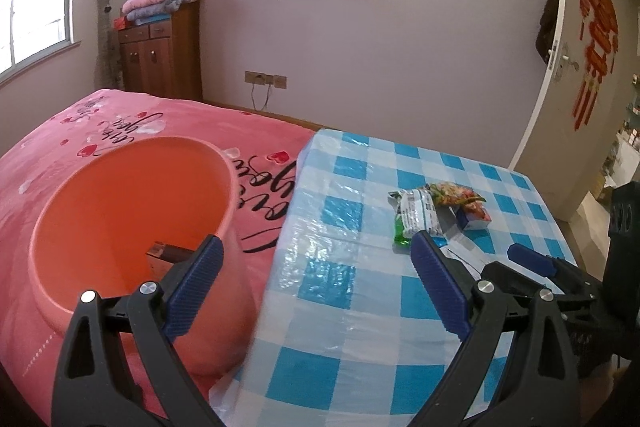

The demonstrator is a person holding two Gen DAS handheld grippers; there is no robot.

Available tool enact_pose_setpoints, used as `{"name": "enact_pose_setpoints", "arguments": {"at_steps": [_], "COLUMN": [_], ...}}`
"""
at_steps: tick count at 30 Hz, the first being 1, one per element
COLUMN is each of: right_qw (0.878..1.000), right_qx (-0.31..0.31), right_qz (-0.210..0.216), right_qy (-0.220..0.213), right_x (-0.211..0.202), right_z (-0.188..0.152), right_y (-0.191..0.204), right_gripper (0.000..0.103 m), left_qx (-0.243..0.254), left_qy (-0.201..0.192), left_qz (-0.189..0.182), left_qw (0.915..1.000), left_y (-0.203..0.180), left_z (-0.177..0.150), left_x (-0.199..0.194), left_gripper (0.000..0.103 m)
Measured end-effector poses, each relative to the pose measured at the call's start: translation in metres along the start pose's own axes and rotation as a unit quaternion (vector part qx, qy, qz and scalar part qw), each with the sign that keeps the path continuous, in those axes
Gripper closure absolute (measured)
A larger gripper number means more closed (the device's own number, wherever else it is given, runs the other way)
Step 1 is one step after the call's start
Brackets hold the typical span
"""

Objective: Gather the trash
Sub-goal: 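Move both empty grippers back from the bucket to the table, then lower the right gripper onto the grey printed pouch on the table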

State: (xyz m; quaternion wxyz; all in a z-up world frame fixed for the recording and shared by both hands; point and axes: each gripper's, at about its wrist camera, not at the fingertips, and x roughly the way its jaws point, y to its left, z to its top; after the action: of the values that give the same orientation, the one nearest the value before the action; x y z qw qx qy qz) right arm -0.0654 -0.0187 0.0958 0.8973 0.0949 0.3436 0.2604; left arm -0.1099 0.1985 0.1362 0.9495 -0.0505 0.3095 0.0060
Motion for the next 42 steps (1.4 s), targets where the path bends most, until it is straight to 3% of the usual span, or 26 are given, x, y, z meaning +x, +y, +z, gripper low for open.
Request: {"name": "enact_pose_setpoints", "arguments": {"at_steps": [29,42], "right_qw": [0.997,0.996], "right_qx": [0.065,0.014], "right_qz": [-0.042,-0.063], "right_qy": [0.0,0.061], "right_x": [-0.009,0.022], "right_z": [-0.013,-0.029], "right_y": [-0.081,-0.086], "right_gripper": [0.009,0.009], "left_qx": [0.044,0.05], "left_qy": [0.047,0.066], "left_qz": [-0.016,-0.011], "left_qw": [0.9978,0.9965], "left_y": [-0.054,-0.061], "left_z": [-0.012,-0.018], "left_x": [0.035,0.046], "left_gripper": [0.008,0.008]}}
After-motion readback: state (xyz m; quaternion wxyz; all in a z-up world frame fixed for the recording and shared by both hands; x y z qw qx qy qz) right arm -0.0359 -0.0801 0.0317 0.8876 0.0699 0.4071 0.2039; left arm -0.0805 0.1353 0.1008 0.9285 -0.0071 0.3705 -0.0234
